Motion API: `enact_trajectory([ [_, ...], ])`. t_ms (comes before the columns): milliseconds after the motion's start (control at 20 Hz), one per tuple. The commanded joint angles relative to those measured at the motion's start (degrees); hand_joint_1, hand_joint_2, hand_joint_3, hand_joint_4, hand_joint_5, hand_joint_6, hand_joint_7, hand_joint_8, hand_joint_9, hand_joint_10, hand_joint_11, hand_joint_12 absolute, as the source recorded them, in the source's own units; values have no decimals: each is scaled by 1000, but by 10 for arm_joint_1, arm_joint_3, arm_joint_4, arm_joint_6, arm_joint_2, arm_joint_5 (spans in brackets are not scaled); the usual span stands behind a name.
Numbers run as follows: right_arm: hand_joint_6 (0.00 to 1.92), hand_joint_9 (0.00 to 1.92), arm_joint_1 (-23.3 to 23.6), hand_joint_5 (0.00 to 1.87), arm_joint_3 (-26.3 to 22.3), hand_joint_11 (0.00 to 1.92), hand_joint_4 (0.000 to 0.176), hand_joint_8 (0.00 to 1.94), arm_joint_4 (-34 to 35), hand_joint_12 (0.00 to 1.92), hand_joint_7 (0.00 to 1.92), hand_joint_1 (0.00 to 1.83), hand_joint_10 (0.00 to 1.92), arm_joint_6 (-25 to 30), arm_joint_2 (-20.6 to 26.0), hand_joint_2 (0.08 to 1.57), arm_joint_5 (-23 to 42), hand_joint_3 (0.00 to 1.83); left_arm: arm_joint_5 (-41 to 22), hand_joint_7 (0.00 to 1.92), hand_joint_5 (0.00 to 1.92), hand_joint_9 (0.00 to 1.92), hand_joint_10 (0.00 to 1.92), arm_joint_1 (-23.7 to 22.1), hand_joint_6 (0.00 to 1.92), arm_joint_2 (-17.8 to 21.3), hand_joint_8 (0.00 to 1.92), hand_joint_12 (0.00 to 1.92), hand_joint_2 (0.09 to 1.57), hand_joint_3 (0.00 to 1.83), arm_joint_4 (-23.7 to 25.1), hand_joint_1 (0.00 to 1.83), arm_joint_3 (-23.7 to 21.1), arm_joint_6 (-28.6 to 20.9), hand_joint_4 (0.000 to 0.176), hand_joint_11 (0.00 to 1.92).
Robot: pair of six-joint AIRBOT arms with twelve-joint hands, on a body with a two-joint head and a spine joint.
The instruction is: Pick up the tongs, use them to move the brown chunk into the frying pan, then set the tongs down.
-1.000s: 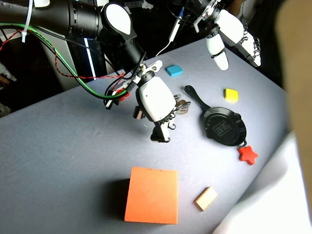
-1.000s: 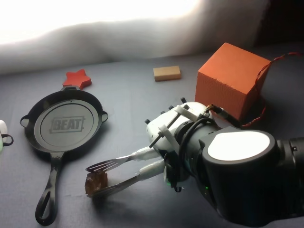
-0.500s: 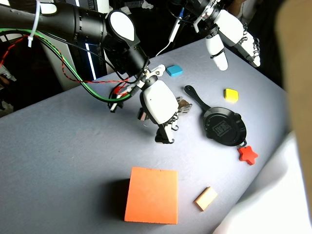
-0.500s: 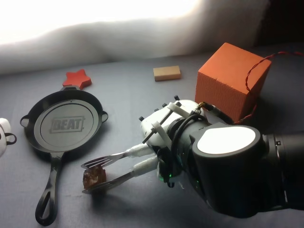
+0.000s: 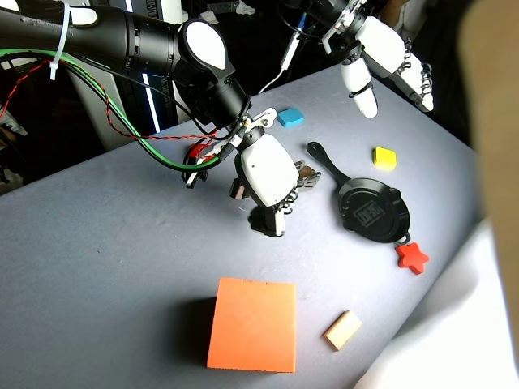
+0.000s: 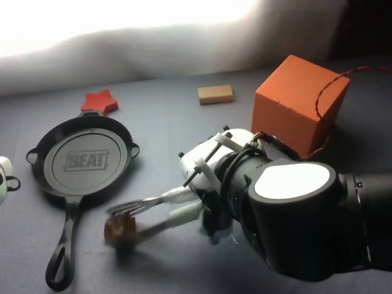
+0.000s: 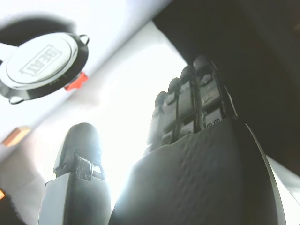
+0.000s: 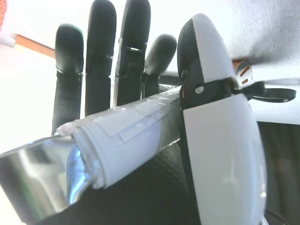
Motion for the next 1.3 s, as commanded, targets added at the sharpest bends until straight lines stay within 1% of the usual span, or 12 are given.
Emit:
enact_trajectory([
  [0, 1687, 1397, 3, 1146, -6, 1466, 0, 1755, -46, 1915, 1367, 337, 1889, -1, 2, 1409, -4, 25, -39, 69, 31, 68, 3, 0, 4, 1, 3, 287, 1342, 3, 51, 154, 0, 2, 24, 0],
  [50, 1790, 1524, 3, 1248, -9, 1605, 109, 1885, -46, 1920, 1444, 324, 1915, -3, 4, 1435, -4, 9, -39, 74, 35, 74, 5, 0, 5, 1, 5, 295, 1343, 3, 51, 153, 0, 2, 25, 0],
  [100, 1895, 1639, 2, 1329, -13, 1714, 163, 1930, -46, 1921, 1537, 471, 1920, -5, 5, 1474, -4, 14, -39, 69, 33, 67, 1, 0, 3, 1, 1, 260, 1347, 4, 51, 142, 0, 2, 27, 0],
  [150, 1916, 1691, 2, 1379, -16, 1750, 173, 1939, -46, 1921, 1583, 577, 1921, -7, 7, 1486, -4, 10, -38, 65, 34, 61, 0, 0, 4, 1, 0, 254, 1349, 4, 51, 139, 0, 2, 22, 0],
  [250, 1921, 1740, 1, 1400, -22, 1784, 176, 1941, -46, 1921, 1612, 757, 1921, -11, 11, 1501, -6, 5, -37, 45, 12, 38, 2, 0, 1, 1, 1, 152, 1357, 4, 51, 138, 0, 2, 22, 0],
  [350, 1921, 1743, 2, 1388, -29, 1780, 176, 1941, -46, 1921, 1608, 805, 1921, -14, 17, 1490, -8, 0, -37, 40, 9, 31, 1, 0, 1, 1, 0, 173, 1359, 4, 51, 136, 1, 2, 21, 0],
  [450, 1921, 1738, 4, 1395, -43, 1791, 176, 1941, -46, 1921, 1605, 825, 1921, -18, 29, 1495, -8, 1, -37, 50, 5, 51, 6, 0, 1, 1, 2, 298, 1358, 2, 51, 104, 0, 2, 24, 0],
  [500, 1921, 1737, 8, 1400, -52, 1789, 176, 1941, -46, 1921, 1610, 846, 1921, -21, 37, 1483, -8, 0, -36, 44, 0, 49, 4, 0, 0, 1, 1, 302, 1363, 3, 51, 89, 0, 2, 18, 0],
  [650, 1921, 1722, 23, 1389, -66, 1781, 176, 1941, -46, 1921, 1602, 848, 1921, -30, 54, 1482, -8, 0, -35, 54, 12, 50, 3, 0, 4, 1, 4, 247, 1343, 0, 51, 170, 0, 2, 21, 0],
  [750, 1921, 1720, 39, 1389, -63, 1780, 176, 1941, -46, 1921, 1604, 824, 1921, -45, 64, 1485, 8, 0, -34, 75, 12, 70, 8, 0, 2, 1, 6, 308, 1341, 0, 51, 166, 0, 2, 20, 0],
  [950, 1921, 1718, 62, 1378, -14, 1776, 176, 1941, -109, 1921, 1591, 806, 1921, -18, 66, 1483, 122, 0, -32, 42, 1, 38, 2, -1, 0, 0, 1, 228, 1344, 0, 51, 161, 1, 3, 14, 0],
  [1250, 1921, 1702, 56, 1377, 106, 1770, 176, 1941, -142, 1921, 1581, 780, 1921, -22, 8, 1485, 237, 0, -27, 58, 6, 44, 3, 1, 2, -2, 2, 225, 1342, 0, 51, 166, 2, 2, 17, 0],
])
